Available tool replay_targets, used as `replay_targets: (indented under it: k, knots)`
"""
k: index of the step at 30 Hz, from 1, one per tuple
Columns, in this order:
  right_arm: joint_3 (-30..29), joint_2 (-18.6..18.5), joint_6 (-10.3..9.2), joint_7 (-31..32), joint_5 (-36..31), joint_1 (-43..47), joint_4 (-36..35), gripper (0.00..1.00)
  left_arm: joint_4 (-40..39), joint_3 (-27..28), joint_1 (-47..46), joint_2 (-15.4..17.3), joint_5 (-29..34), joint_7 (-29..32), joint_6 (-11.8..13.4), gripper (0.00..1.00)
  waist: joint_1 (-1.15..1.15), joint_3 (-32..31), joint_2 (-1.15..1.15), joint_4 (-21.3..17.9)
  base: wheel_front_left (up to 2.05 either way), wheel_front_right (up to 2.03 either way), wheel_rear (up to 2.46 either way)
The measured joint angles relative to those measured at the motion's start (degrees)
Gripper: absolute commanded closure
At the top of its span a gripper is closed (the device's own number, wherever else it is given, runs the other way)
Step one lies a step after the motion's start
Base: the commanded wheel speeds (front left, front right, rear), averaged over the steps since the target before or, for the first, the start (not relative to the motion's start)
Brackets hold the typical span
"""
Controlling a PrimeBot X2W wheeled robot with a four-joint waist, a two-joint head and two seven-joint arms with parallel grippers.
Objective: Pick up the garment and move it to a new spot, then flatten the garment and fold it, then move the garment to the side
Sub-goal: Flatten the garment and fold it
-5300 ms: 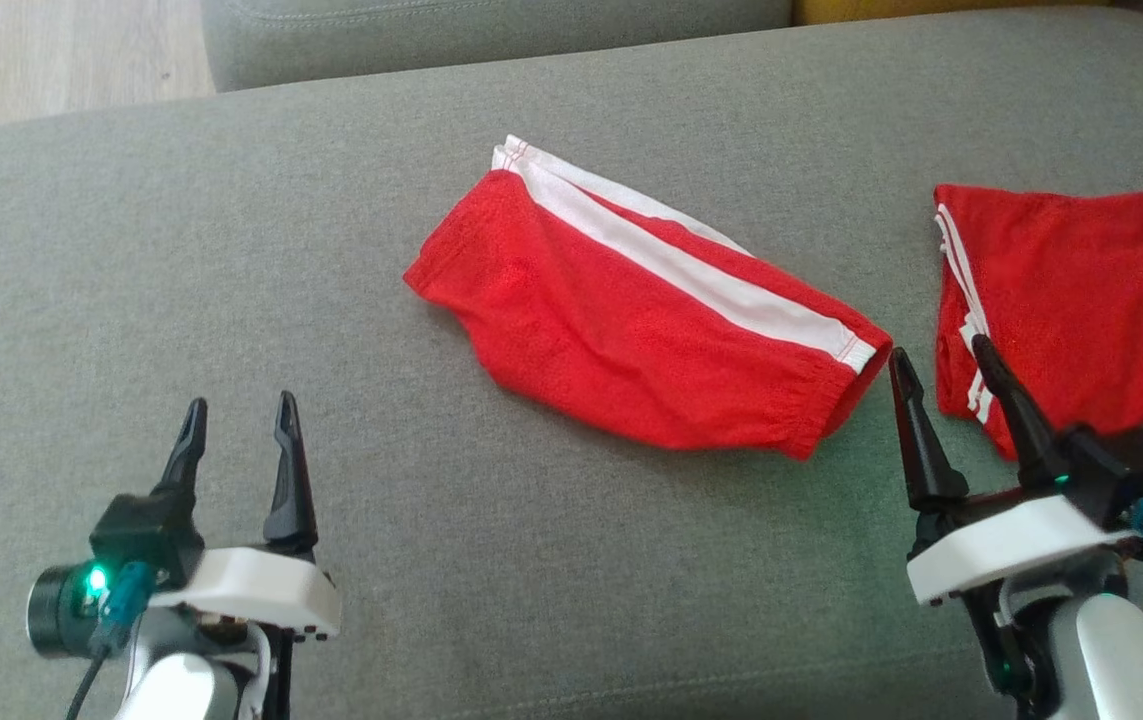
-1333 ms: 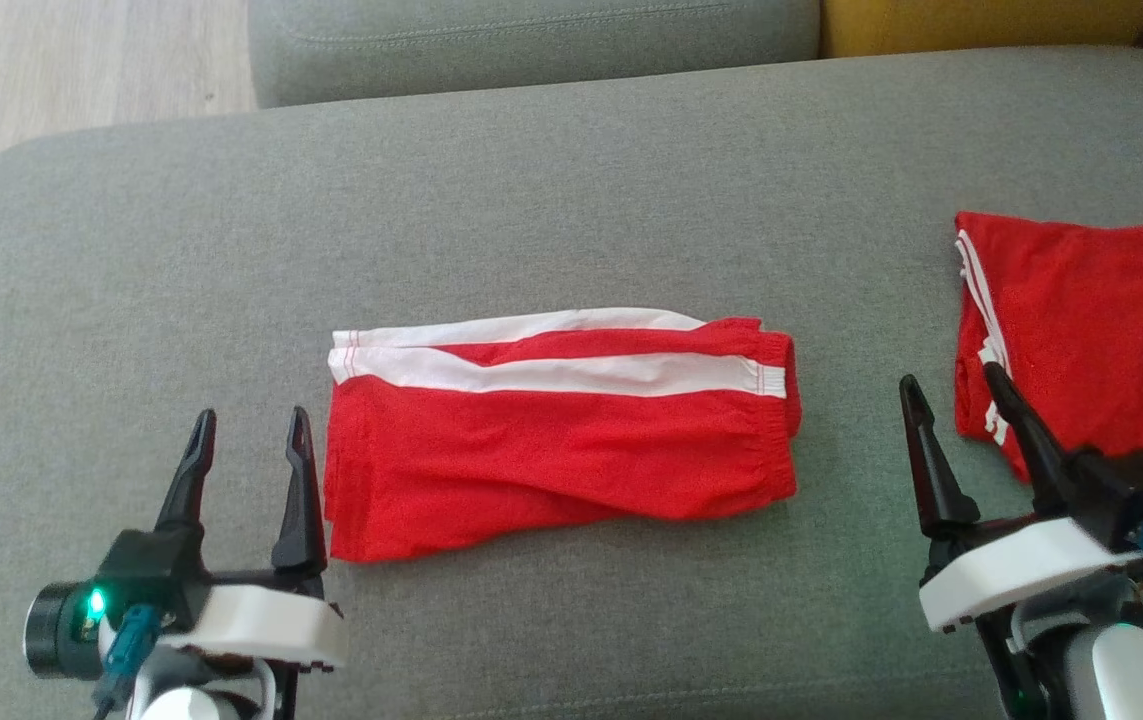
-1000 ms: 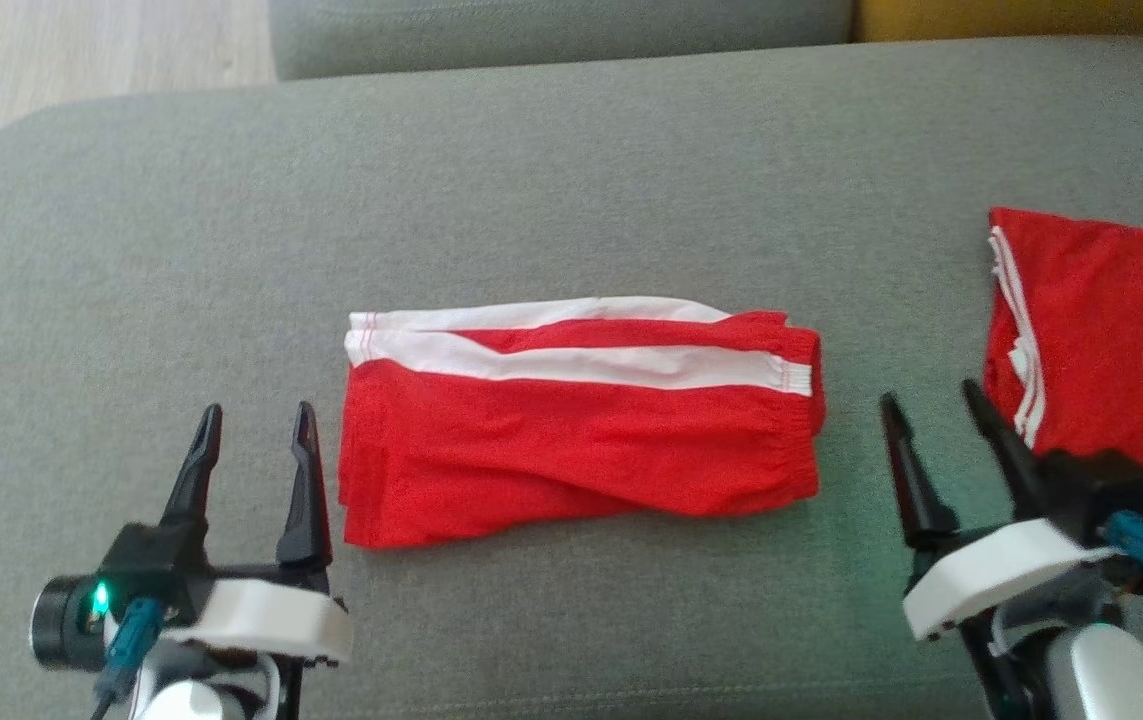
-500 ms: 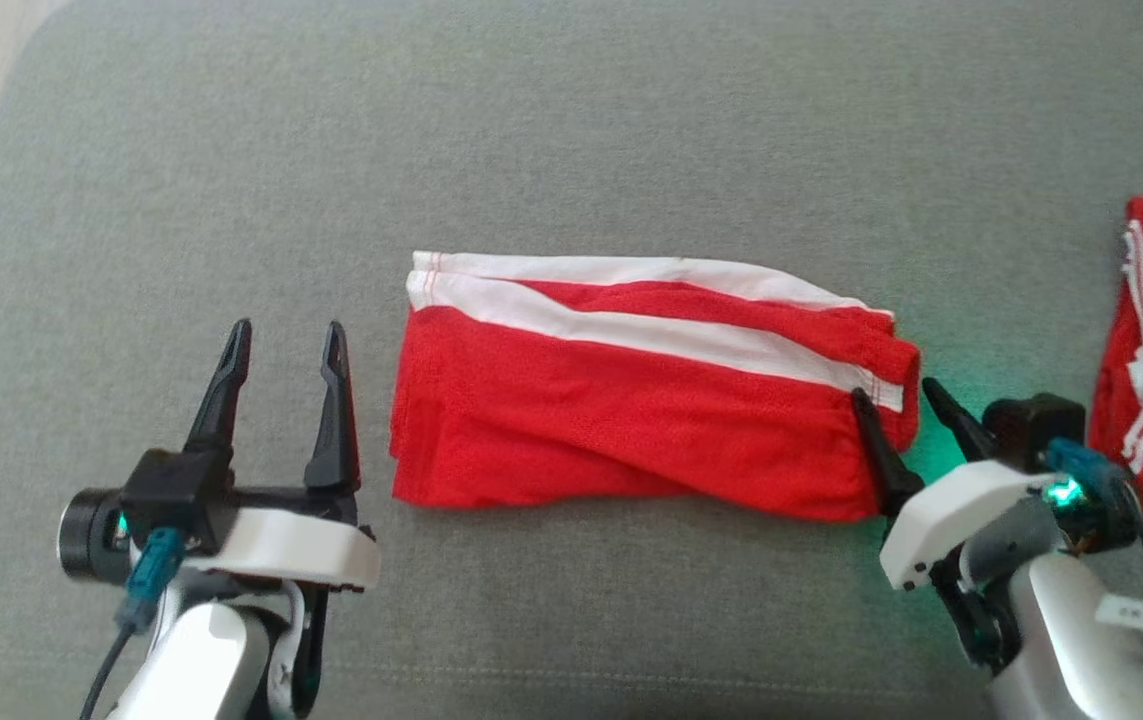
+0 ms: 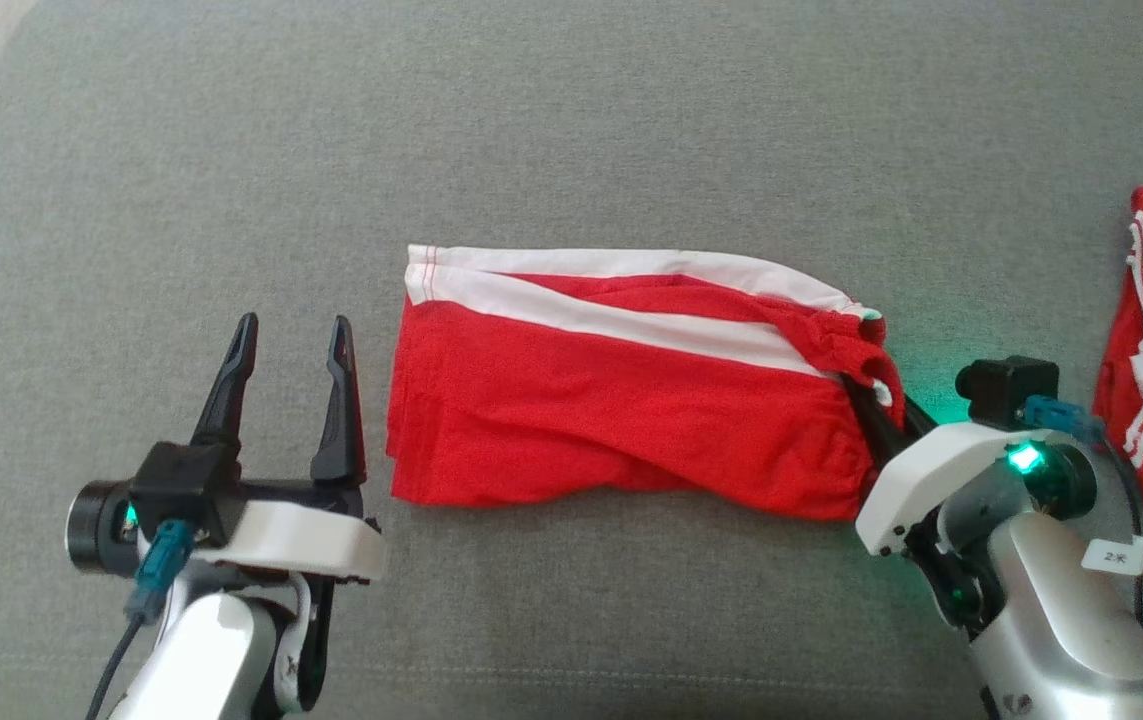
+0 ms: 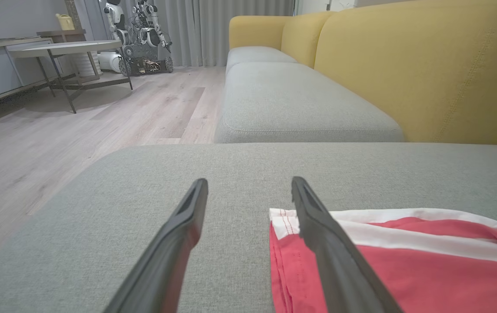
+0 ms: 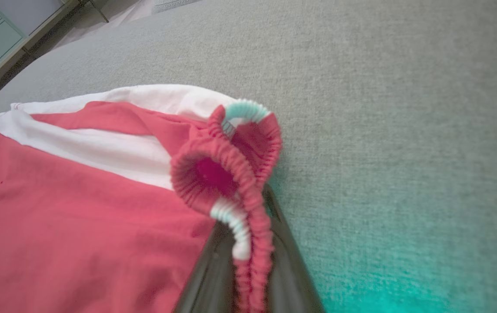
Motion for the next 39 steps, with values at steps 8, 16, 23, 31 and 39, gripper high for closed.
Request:
replay_targets:
  k: [8,16,23,31,39]
  knots:
    - [1.99,-3.1,0.0,0.24,2.11,1.8,-1.54,1.0,0.25,0.04,-0.05,-0.02,0.0,-0.41,-0.01,0.0,0.0,-1.0,0.0,-1.8,0.0,0.0,0.0]
    - [0.94,-7.39,0.0,2.18,3.56,4.69,-6.03,1.0,0.26,0.11,-0.04,0.01,0.0,-0.42,-0.02,0.0,0.0,-1.57,0.0,-3.48,0.0,0.0,0.0]
    - [-2.13,-4.81,0.0,12.96,19.37,4.99,-15.22,1.0,0.24,-0.02,0.07,0.05,0.0,-0.42,-0.01,0.0,0.0,-2.77,0.0,-4.45,0.0,0.0,0.0]
    - [-4.3,2.45,-0.01,28.56,34.41,4.48,-20.62,1.0,0.26,-1.1,0.13,0.0,0.01,-0.4,-0.49,0.0,0.0,-4.37,0.0,-3.18,0.0,0.0,0.0]
    - [4.15,3.81,-0.01,23.71,43.87,-1.45,-12.44,1.0,0.44,-2.29,0.12,-0.46,-0.02,-0.4,-0.73,0.0,0.0,-4.42,0.0,1.11,0.0,0.0,0.0]
